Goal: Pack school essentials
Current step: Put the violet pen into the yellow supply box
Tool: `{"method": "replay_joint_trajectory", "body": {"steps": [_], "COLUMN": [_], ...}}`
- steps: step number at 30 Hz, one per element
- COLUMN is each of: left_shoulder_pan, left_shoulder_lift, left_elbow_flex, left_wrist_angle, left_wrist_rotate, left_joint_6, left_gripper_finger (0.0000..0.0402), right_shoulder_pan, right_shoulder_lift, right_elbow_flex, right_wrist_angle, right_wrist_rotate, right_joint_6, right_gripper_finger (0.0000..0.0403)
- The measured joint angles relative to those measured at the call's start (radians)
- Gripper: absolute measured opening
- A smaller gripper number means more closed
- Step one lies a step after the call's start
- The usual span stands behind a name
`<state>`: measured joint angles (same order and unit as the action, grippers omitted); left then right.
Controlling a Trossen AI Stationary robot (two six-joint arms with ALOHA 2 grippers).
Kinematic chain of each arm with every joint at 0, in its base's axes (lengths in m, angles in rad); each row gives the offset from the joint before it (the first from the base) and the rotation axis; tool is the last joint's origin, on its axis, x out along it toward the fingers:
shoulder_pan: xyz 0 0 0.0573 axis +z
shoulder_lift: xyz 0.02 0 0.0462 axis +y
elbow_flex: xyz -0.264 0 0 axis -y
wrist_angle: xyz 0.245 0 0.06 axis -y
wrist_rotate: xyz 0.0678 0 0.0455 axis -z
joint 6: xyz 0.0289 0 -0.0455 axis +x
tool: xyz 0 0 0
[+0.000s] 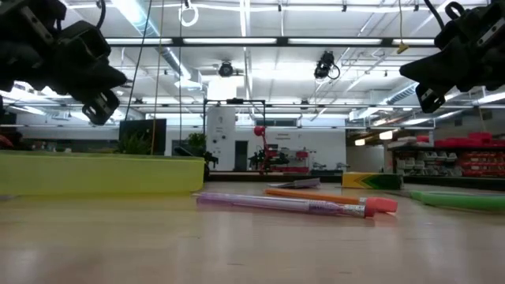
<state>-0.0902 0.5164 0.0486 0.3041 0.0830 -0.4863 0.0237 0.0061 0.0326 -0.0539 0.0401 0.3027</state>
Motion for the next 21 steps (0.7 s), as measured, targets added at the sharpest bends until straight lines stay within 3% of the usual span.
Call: {"method": "replay_joint_trajectory", "body": {"steps": [8, 21], "left_shoulder_pan": [-0.050, -0.124], "left_shoulder_lift": [0.149, 0.357], "left_elbow_flex": [0.077, 0.196], "left_wrist_angle": [-0.004, -0.005], "left_wrist_rotate": [-0.059, -0.062], "left_joint_6": [0.026, 0.087], "left_gripper_finger": [0.0030, 0.0030], "right_shoulder_pan": [0.000, 0.000], "right_shoulder_lift": [0.000, 0.000], "right_elbow_flex": [0.000, 0.000], "right_wrist_angle": [0.000, 0.000], "right_wrist_rotate": [0.000, 0.000], "right_joint_6": [0.000, 0.000], "right_gripper_finger": [0.0007, 0.0007]}}
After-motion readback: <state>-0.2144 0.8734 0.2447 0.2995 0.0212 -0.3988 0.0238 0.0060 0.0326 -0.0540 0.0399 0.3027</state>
